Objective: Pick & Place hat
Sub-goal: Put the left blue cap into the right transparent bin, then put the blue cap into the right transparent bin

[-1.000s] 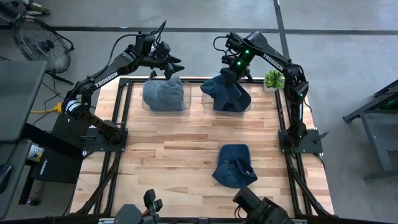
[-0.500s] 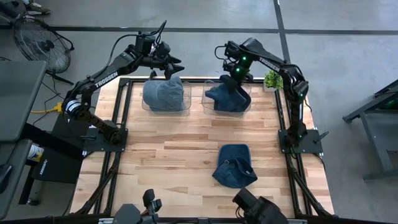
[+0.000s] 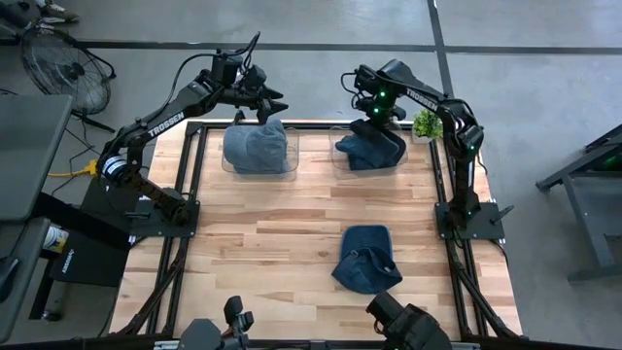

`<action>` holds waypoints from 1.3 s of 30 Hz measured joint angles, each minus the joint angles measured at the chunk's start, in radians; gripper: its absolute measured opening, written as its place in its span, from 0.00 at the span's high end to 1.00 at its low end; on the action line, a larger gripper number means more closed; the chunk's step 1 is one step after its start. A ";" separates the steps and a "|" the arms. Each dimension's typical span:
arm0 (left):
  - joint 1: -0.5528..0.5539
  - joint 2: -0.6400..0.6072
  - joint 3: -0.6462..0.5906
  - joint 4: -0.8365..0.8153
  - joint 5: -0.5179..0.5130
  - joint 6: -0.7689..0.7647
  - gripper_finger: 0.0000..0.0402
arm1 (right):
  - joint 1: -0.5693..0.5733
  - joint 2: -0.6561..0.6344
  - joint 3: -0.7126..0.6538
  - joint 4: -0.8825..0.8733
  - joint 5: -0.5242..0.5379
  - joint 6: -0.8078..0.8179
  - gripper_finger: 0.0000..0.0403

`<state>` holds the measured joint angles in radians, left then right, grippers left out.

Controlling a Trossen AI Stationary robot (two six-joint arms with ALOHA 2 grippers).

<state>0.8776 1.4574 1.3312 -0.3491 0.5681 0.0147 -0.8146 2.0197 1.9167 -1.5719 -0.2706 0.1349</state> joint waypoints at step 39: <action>-0.026 -0.001 0.000 -0.114 0.029 -0.020 0.36 | 0.013 -0.406 -0.001 0.032 0.174 0.021 0.49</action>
<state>0.8511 1.4567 1.3315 -0.4636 0.5970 -0.0058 -0.8016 1.6141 1.9160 -1.5402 -0.0970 0.1562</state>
